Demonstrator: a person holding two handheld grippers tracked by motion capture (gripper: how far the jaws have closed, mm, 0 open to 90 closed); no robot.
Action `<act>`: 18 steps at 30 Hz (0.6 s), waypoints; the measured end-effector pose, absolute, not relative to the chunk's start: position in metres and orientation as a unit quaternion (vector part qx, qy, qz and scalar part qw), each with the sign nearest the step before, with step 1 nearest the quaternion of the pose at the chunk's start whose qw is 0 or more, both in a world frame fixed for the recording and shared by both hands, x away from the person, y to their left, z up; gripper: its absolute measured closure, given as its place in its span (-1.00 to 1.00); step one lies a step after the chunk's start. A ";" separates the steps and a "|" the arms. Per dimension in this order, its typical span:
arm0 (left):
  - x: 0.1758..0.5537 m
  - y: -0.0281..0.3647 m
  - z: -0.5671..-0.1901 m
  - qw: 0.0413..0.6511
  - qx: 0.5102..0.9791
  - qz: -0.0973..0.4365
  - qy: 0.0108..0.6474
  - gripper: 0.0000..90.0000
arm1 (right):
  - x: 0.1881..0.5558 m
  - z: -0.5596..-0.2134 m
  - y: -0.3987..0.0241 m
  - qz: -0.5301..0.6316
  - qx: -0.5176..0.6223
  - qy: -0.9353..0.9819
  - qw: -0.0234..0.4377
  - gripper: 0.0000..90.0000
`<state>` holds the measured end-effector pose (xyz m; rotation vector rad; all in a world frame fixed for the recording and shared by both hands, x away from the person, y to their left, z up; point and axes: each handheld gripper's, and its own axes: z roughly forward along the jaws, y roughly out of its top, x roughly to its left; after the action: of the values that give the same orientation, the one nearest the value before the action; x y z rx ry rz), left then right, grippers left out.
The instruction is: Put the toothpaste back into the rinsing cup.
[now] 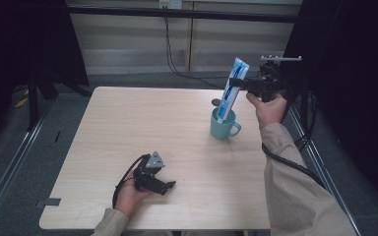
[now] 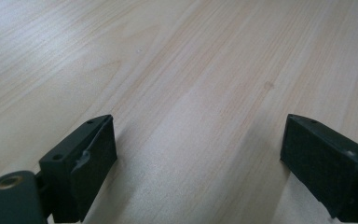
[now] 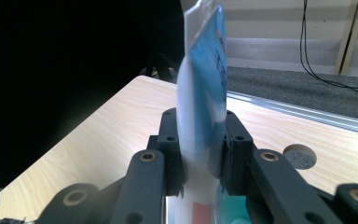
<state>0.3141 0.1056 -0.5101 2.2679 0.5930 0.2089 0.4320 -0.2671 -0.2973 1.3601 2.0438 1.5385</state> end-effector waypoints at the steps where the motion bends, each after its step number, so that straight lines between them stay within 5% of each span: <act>1: 0.314 0.106 -0.510 0.384 0.890 0.082 0.233 -0.78 | 0.432 -0.297 -0.267 0.527 0.466 0.700 0.122 0.64; 18: 0.314 0.106 -0.510 0.383 0.890 0.083 0.233 -0.78 | 0.447 -0.315 -0.276 0.526 0.491 0.681 0.137 0.64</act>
<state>0.3139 0.1055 -0.5100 2.2685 0.5942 0.2112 0.4473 -0.2763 -0.3148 1.4223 1.9700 1.5214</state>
